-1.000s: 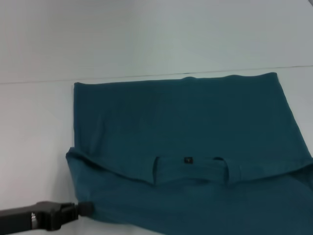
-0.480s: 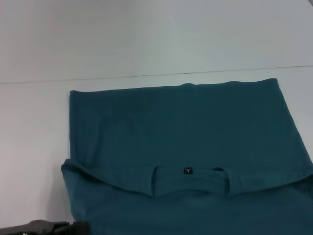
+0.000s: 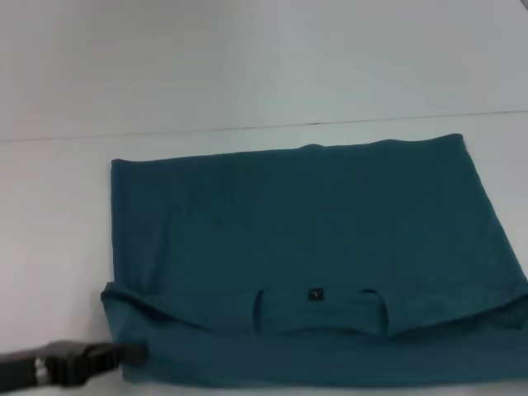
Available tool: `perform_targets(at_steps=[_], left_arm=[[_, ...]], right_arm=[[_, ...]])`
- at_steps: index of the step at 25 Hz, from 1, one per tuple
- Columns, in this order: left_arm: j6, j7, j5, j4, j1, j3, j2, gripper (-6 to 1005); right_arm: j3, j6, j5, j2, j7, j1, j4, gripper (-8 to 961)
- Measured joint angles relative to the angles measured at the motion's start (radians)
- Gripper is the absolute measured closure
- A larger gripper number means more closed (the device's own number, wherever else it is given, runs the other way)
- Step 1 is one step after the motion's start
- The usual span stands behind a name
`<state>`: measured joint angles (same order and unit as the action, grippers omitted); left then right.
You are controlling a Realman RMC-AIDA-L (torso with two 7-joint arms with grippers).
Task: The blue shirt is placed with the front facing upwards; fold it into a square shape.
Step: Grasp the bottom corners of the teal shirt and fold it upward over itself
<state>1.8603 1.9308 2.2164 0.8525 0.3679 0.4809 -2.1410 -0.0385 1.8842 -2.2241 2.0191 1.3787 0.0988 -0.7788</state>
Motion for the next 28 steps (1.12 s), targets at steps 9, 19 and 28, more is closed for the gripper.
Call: perform_targets(at_steps=[9,19,28], left_arm=[[-0.235,0.031,-0.011,-0.142,0.22,-0.005,0.045,1000],[-0.571,0.076,-0.028,-0.197,0.359,-0.001,0.045,1001],[-0.834,0.051,-0.052,-0.262,0.422,0.005,0.028,1000]], right_arm=[[0.032,-0.171,0.0,-0.008,0.072,0.205,0.008,955],[-0.001,-0.513,0.0,-0.001,0.058,0.395,0.088,954],[-0.08,-0.79,0.003,0.016,-0.014,0.528,0.184,954]])
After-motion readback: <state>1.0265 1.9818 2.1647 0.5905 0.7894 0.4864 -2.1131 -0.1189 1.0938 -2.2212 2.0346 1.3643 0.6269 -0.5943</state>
